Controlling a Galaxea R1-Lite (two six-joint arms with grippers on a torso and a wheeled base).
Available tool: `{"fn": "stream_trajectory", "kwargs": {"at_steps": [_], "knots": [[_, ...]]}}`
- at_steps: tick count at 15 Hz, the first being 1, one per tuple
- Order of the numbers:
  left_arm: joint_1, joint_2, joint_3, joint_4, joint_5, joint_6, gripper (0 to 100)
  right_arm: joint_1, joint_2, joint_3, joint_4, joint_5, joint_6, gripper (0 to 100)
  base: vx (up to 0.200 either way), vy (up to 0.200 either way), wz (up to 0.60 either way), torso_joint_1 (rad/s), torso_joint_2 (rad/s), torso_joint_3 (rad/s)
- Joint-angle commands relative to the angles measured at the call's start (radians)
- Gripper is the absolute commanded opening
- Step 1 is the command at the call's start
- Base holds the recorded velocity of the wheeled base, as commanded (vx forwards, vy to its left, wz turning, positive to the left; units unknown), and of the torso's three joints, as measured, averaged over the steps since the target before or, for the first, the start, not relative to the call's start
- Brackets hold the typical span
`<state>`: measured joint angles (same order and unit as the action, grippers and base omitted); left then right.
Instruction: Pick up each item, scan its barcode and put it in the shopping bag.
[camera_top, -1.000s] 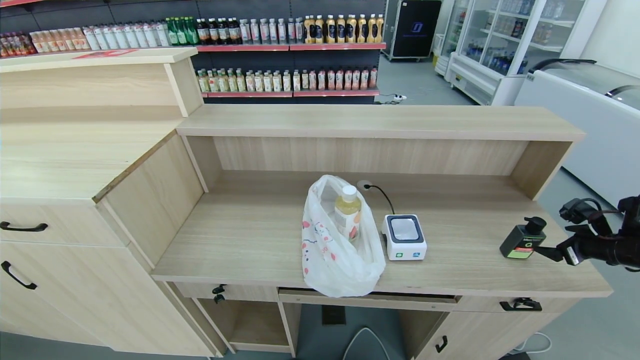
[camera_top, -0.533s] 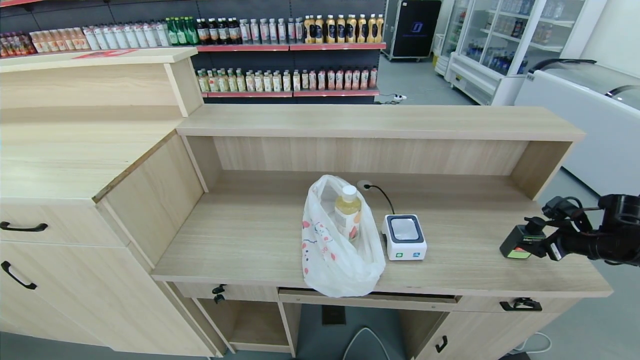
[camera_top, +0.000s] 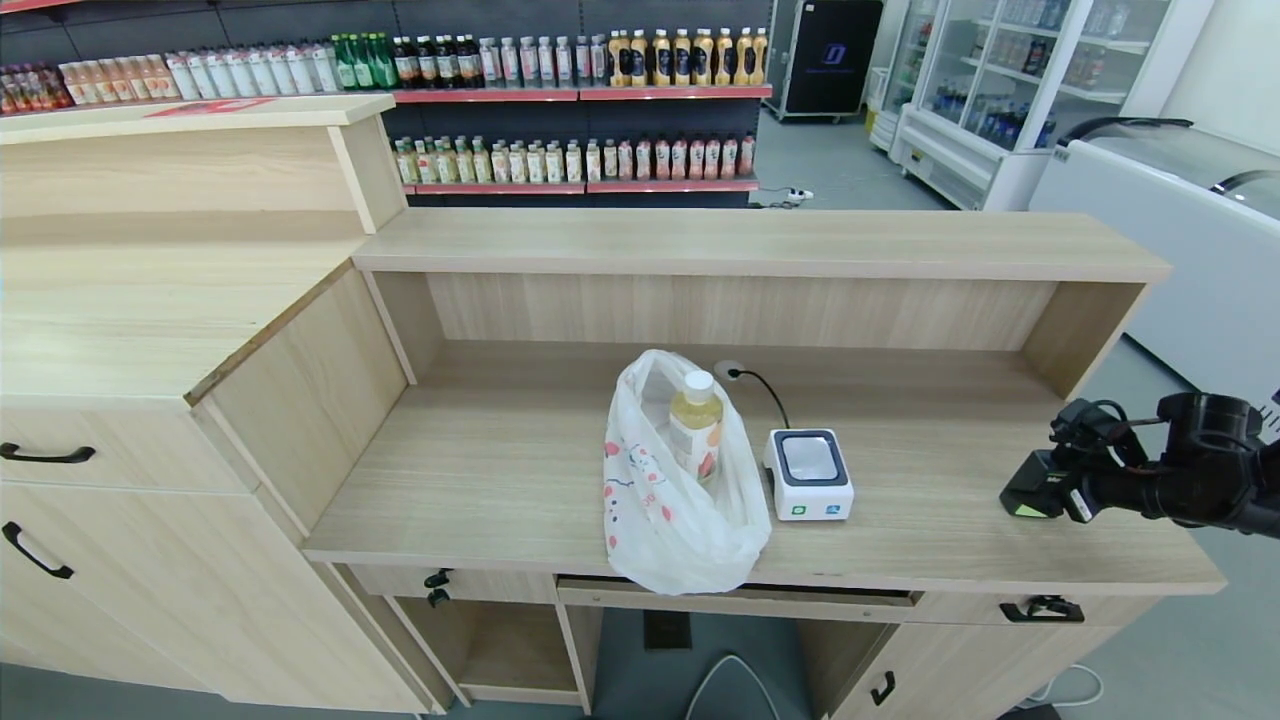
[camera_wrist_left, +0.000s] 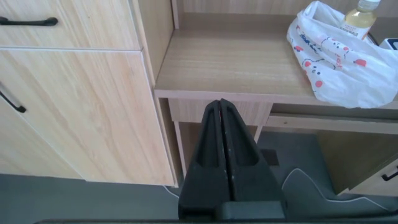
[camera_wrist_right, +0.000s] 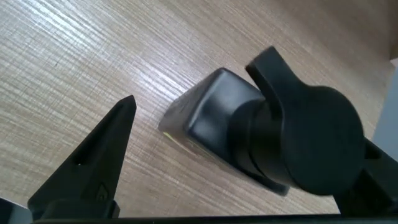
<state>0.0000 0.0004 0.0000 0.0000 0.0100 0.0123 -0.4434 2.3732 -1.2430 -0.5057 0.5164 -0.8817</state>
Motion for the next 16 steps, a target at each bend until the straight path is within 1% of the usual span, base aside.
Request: {"fn": "stream_trajectory", "kwargs": {"at_steps": [1,4,8,9,15,16], "knots": [[0.000,0.000,0.000,0.000,0.001,0.000,0,0.018,0.018,-0.015,0.001,0.001,0.000,100,0.000,0.000,0.00,0.000,0.00,0.000],[0.000,0.000,0.000,0.000,0.001,0.000,0,0.037,0.037,-0.030,0.000,0.005,0.000,100,0.000,0.000,0.00,0.000,0.00,0.000],[0.000,0.000,0.000,0.000,0.001,0.000,0,0.040,0.041,-0.033,0.000,0.008,-0.002,100,0.000,0.000,0.00,0.000,0.00,0.000],[0.000,0.000,0.000,0.000,0.001,0.000,0,0.040,0.037,-0.030,0.000,0.007,-0.002,0,0.000,0.000,0.00,0.000,0.00,0.000],[0.000,0.000,0.000,0.000,0.001,0.000,0,0.048,-0.005,-0.015,-0.004,0.007,-0.034,0,0.000,0.000,0.00,0.000,0.00,0.000],[0.000,0.000,0.000,0.000,0.001,0.000,0,0.046,-0.025,-0.001,-0.034,0.005,-0.060,0,0.000,0.000,0.00,0.000,0.00,0.000]]}}
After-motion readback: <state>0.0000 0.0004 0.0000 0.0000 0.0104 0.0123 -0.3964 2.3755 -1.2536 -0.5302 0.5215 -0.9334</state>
